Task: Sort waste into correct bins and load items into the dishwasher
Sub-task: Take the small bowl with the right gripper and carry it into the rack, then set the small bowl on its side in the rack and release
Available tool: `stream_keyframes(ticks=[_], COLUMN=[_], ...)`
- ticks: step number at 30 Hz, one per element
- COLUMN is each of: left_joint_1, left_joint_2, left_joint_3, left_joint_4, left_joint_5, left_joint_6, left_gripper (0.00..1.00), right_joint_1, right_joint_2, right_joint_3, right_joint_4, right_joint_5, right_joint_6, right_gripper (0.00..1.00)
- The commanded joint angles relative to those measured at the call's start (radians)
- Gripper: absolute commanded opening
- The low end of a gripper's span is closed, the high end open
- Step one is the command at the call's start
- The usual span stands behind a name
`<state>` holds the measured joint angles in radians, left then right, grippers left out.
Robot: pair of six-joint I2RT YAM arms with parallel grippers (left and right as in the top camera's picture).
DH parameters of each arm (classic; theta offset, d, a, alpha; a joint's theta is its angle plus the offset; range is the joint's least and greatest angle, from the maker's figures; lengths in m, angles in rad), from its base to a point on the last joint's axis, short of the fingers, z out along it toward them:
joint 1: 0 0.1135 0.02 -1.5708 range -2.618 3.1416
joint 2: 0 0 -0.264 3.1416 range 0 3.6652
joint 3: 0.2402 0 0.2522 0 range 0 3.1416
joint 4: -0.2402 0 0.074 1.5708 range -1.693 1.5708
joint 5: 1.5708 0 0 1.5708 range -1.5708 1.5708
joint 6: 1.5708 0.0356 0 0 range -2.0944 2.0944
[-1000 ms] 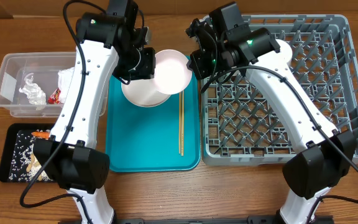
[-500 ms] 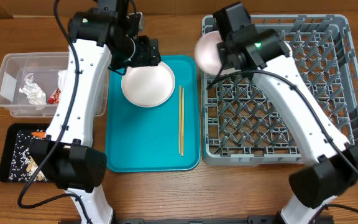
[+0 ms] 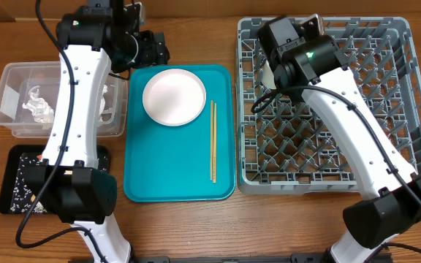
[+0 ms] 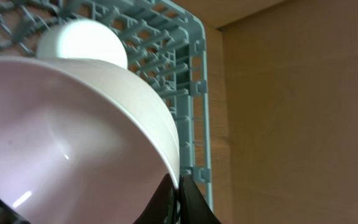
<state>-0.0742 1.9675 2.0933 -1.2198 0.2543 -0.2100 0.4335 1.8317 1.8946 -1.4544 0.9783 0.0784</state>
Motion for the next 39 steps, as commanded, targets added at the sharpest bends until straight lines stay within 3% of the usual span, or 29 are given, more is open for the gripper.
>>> stream_keyframes(ticks=[1,10,28,39], left_joint_1=[0.011,0.010,0.010,0.010], left_joint_2=[-0.006,-0.006,-0.006,-0.006], left_joint_3=[0.015,0.015,0.015,0.015], left_joint_4=[0.019,0.047,0.042,0.042], left_joint_5=[-0.003,-0.003,-0.003,-0.003], left_joint_6=[0.005,0.005,0.005,0.008], left_gripper=[0.84,0.84,0.84,0.84], right_joint_1=[0.010,0.020,0.058,0.095], right_joint_2=[-0.021,-0.021,-0.013,-0.008], right_joint_3=[-0.085,-0.356,-0.491,-0.494], right_joint_4=[-0.008,0.126,0.298,0.293], right_joint_5=[0.115,0.285,0.277,0.277], right_joint_6=[0.027,0.027,-0.027,-0.026], right_gripper=[0.04,0.04,0.04,0.04])
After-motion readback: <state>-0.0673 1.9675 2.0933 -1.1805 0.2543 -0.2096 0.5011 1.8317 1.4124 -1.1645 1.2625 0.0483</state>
